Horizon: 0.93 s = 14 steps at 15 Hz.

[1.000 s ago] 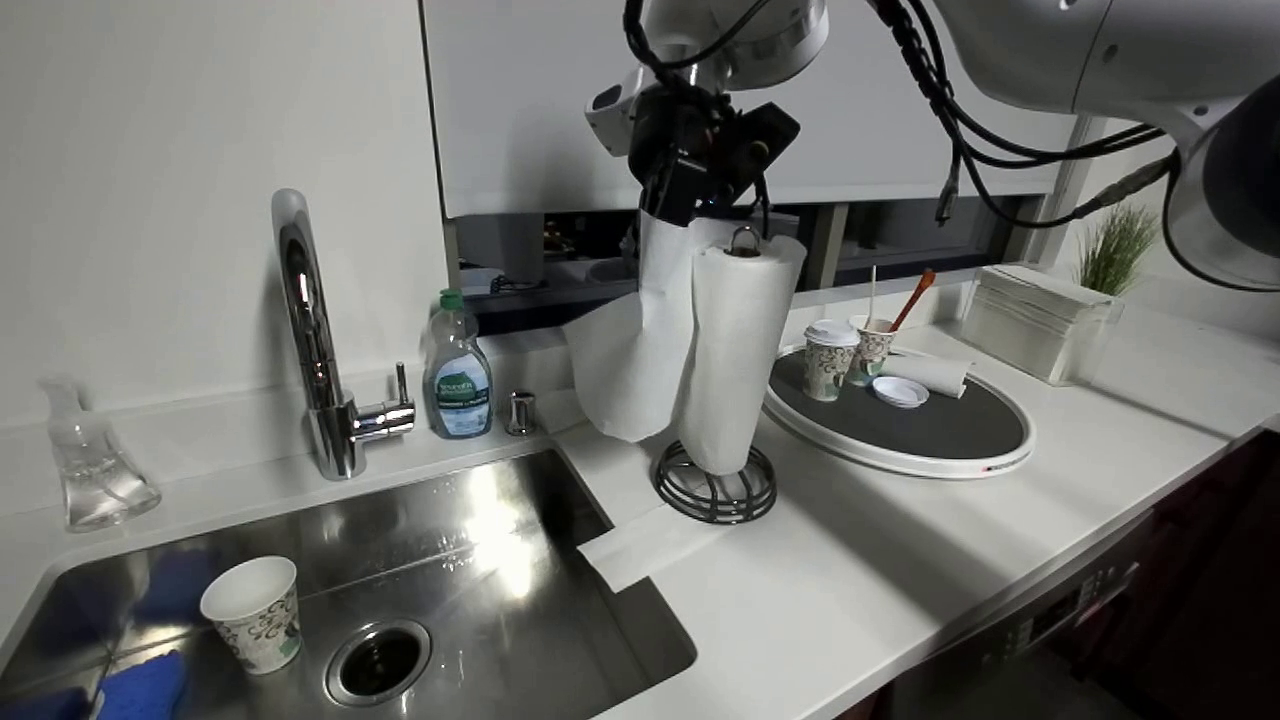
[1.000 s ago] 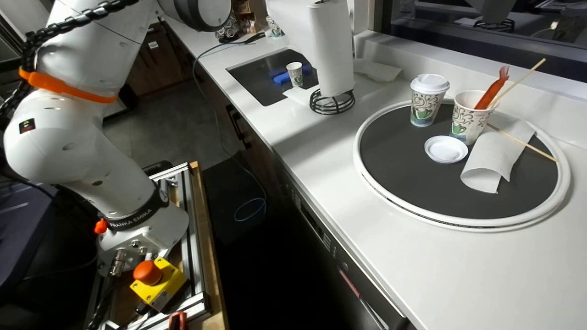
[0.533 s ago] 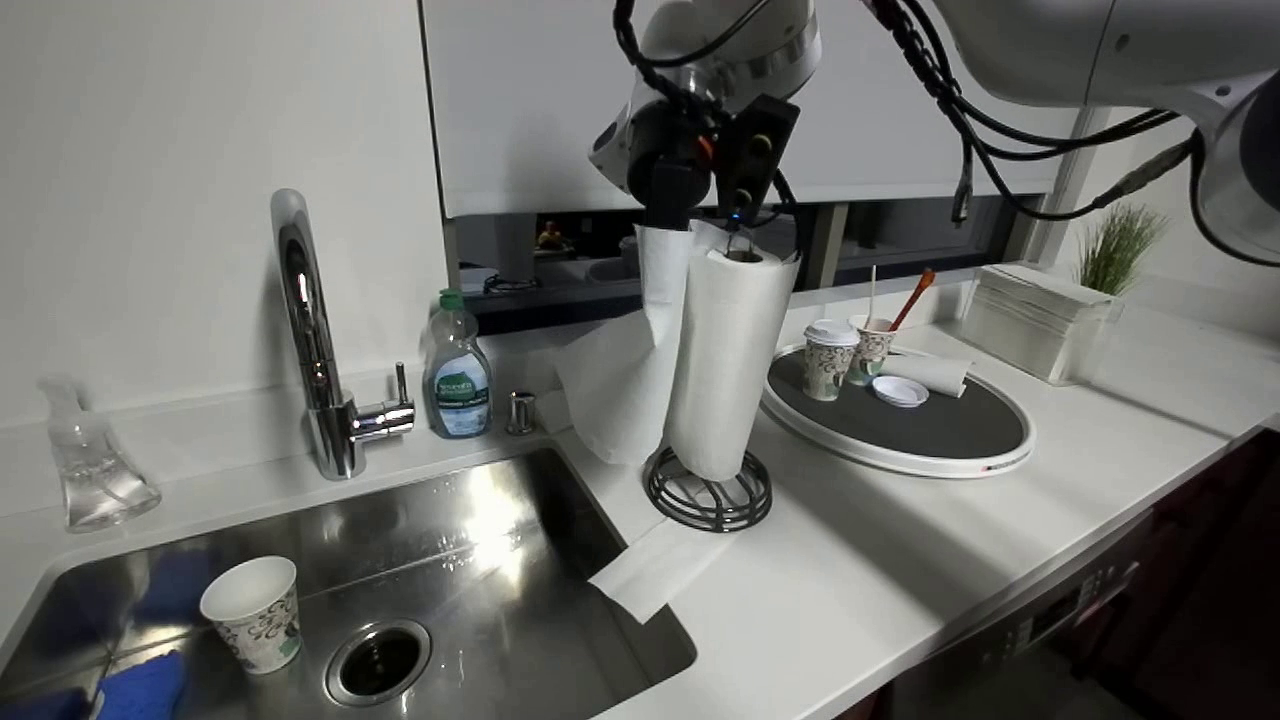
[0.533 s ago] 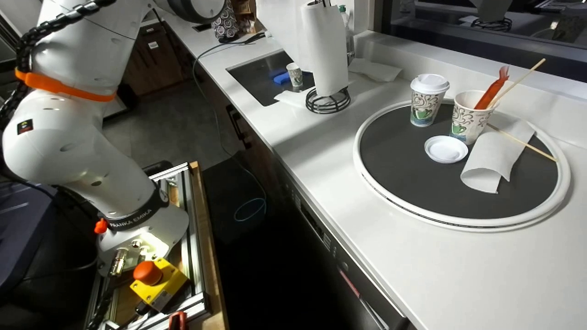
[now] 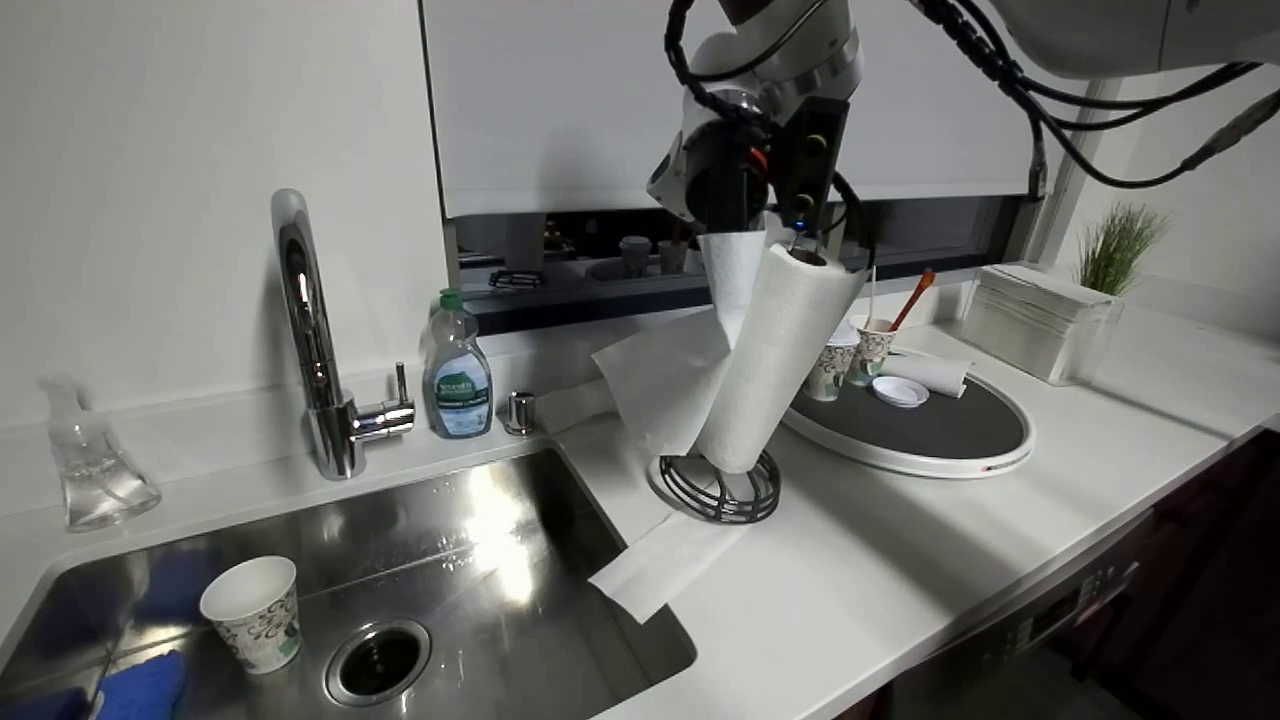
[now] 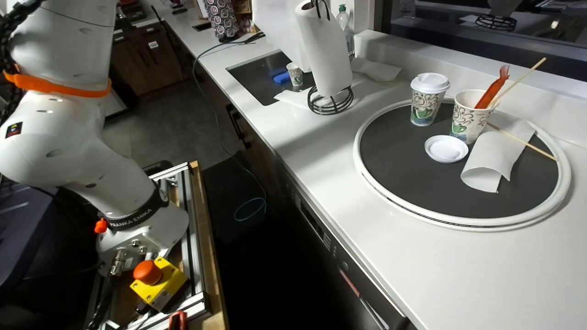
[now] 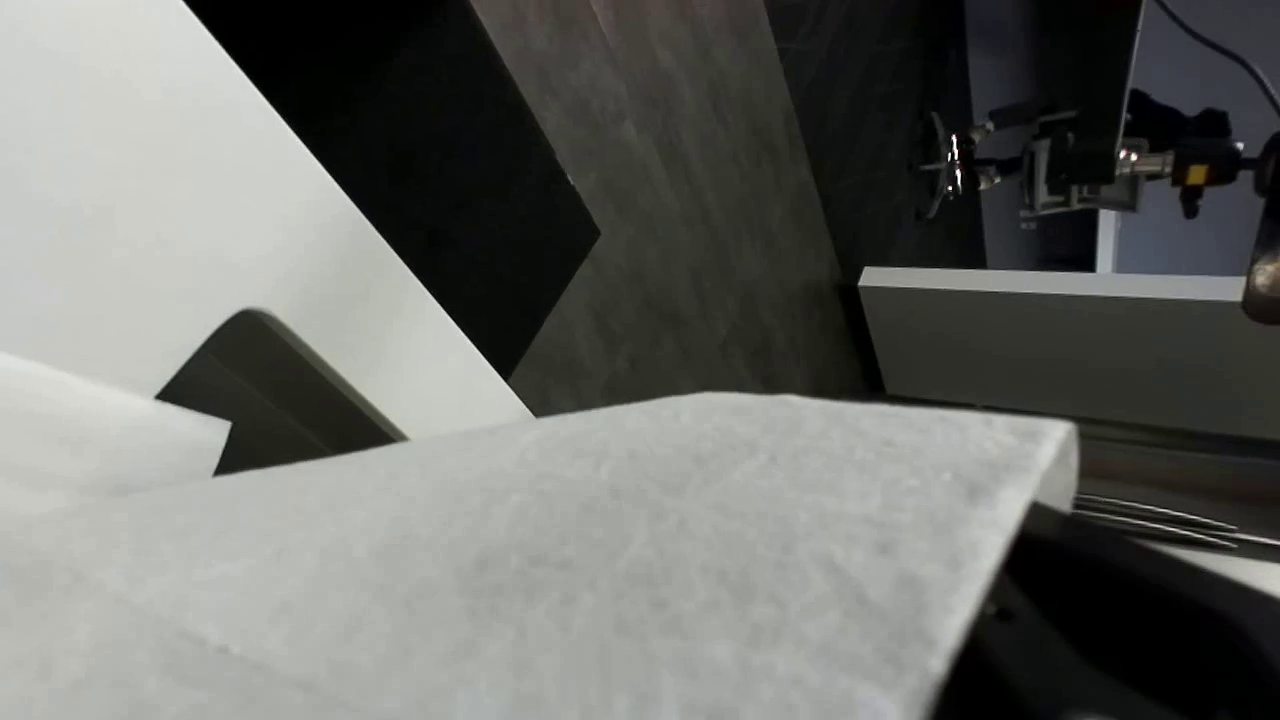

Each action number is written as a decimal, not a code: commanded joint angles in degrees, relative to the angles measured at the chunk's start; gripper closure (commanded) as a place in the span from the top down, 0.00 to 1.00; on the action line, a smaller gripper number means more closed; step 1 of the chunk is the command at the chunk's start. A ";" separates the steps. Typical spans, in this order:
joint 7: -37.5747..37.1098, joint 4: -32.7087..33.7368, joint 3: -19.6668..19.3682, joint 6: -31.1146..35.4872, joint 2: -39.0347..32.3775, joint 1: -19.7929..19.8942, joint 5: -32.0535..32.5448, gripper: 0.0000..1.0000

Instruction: Wrap the paper towel roll.

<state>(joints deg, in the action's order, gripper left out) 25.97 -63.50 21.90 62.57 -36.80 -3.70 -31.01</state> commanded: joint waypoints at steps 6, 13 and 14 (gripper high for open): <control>2.40 -9.73 -6.72 9.86 6.05 -1.56 5.86 0.00; 2.08 1.31 -7.35 10.12 -0.35 -5.27 14.18 0.00; 2.21 2.39 -7.36 9.90 -0.70 -5.36 14.55 0.00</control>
<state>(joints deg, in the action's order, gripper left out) 26.99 -65.54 15.15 72.86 -34.62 -8.20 -18.39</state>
